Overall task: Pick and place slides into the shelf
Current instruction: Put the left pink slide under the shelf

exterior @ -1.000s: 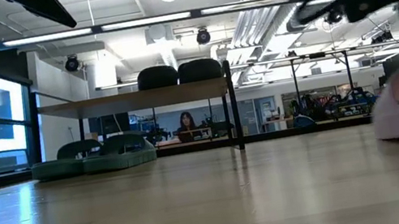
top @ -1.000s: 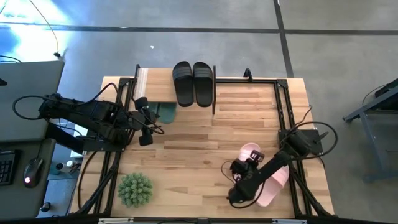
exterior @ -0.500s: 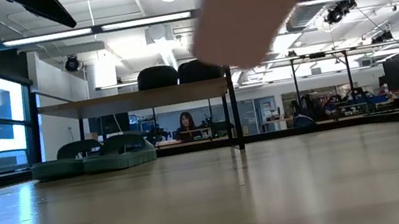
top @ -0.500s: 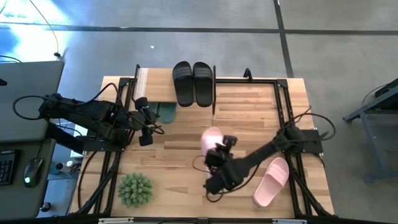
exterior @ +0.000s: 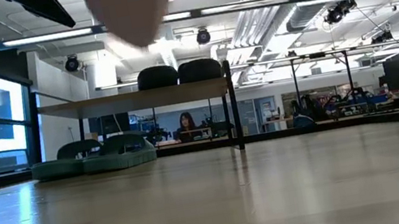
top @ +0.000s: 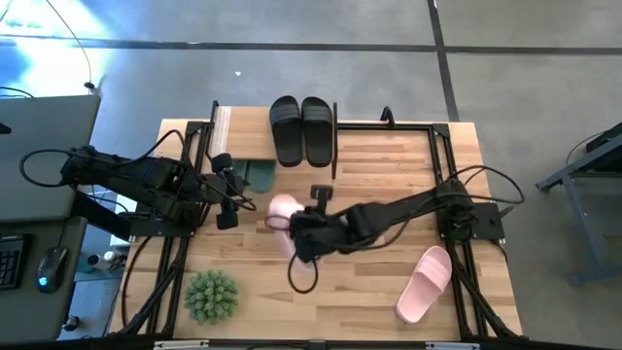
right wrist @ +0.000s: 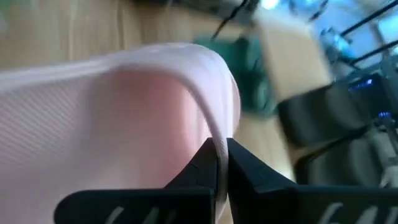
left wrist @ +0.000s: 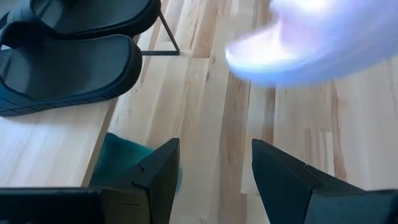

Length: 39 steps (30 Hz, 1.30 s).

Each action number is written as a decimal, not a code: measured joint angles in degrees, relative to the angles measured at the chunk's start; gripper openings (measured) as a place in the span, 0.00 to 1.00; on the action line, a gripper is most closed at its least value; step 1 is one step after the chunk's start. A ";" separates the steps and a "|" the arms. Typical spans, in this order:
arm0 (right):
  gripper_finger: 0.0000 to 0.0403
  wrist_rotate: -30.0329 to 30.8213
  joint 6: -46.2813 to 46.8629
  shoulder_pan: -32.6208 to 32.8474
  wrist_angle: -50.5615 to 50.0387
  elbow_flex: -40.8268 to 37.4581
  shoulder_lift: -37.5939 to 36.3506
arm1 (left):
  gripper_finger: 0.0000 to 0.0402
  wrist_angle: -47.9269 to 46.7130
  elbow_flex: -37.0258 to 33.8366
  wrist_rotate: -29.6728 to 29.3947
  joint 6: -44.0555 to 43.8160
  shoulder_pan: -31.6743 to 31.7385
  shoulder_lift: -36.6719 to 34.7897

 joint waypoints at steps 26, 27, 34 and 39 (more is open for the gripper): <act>0.00 7.48 -11.12 -10.20 32.44 -24.43 8.26 | 0.46 0.04 0.00 1.18 0.04 0.01 0.01; 0.00 7.90 -11.22 -10.71 30.79 -22.06 9.90 | 0.46 0.09 0.00 1.18 0.04 0.02 0.01; 0.00 11.38 -4.12 -12.75 8.81 -3.28 21.28 | 0.46 0.04 0.00 1.18 0.04 0.01 0.01; 0.00 10.62 -3.88 -14.26 5.65 6.24 27.24 | 0.46 0.06 0.00 1.18 0.02 0.02 0.01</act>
